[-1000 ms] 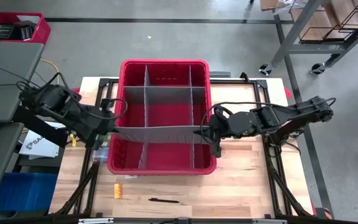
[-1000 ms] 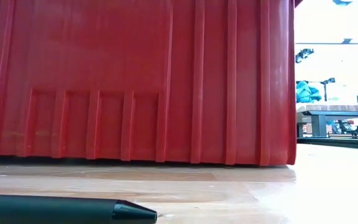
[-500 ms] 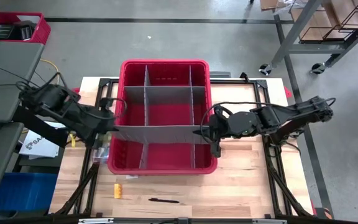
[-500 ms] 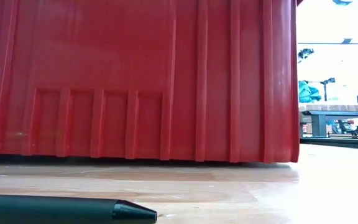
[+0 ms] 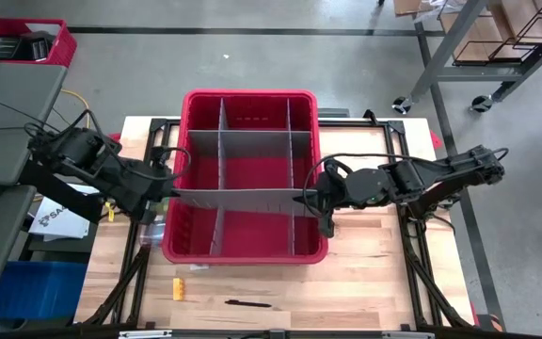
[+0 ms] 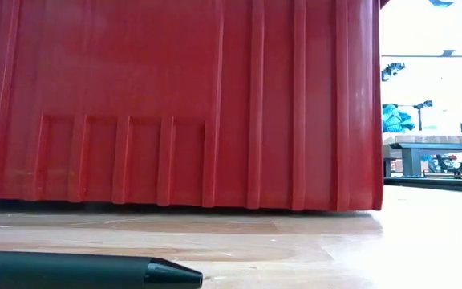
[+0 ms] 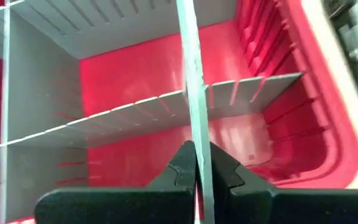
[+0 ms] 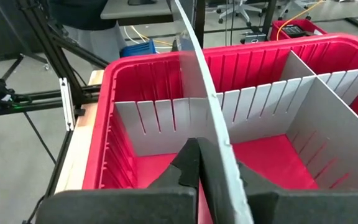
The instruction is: Sort Items/Unsort Items
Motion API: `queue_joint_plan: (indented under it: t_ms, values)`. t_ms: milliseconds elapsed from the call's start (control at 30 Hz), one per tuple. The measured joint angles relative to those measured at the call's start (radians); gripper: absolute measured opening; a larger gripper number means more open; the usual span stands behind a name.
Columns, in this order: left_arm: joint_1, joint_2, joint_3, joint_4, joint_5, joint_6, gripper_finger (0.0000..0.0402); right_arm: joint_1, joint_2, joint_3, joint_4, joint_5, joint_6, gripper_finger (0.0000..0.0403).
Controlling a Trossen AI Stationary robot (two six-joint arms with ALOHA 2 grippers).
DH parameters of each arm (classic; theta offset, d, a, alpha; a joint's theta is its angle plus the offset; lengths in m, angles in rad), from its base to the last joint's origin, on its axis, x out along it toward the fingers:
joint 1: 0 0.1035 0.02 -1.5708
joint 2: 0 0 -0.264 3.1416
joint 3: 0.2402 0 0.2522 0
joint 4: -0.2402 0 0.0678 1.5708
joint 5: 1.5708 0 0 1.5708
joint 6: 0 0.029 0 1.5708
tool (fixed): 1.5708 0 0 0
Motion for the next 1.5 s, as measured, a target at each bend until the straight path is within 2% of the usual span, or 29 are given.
queue_joint_plan:
  t_ms: [100, 400, 733, 933, 1267, 1500]
  values:
    - [0.0, -0.002, 0.002, 0.009, 0.031, -0.013, 0.0, 0.0, 0.0, 0.0, 0.002, -0.001, 0.0, 0.0]
    - [0.0, -0.006, 0.002, -0.001, 0.012, 0.002, 0.0, 0.0, 0.0, 0.0, 0.004, -0.001, 0.0, 0.0]
    - [0.0, -0.03, 0.001, 0.003, 0.041, -0.031, 0.0, 0.0, 0.001, 0.0, 0.008, -0.003, 0.007, 0.0]
    - [0.0, -0.034, 0.0, 0.018, 0.031, -0.032, 0.0, 0.0, 0.001, 0.0, -0.069, 0.001, 0.061, 0.0]
    - [0.0, -0.034, 0.0, 0.016, 0.021, -0.04, 0.0, -0.02, 0.001, -0.002, -0.07, 0.013, -0.048, 0.0]
    - [0.0, -0.034, 0.0, 0.019, -0.012, -0.05, 0.0, -0.022, 0.002, -0.004, -0.078, 0.128, -0.116, 0.0]
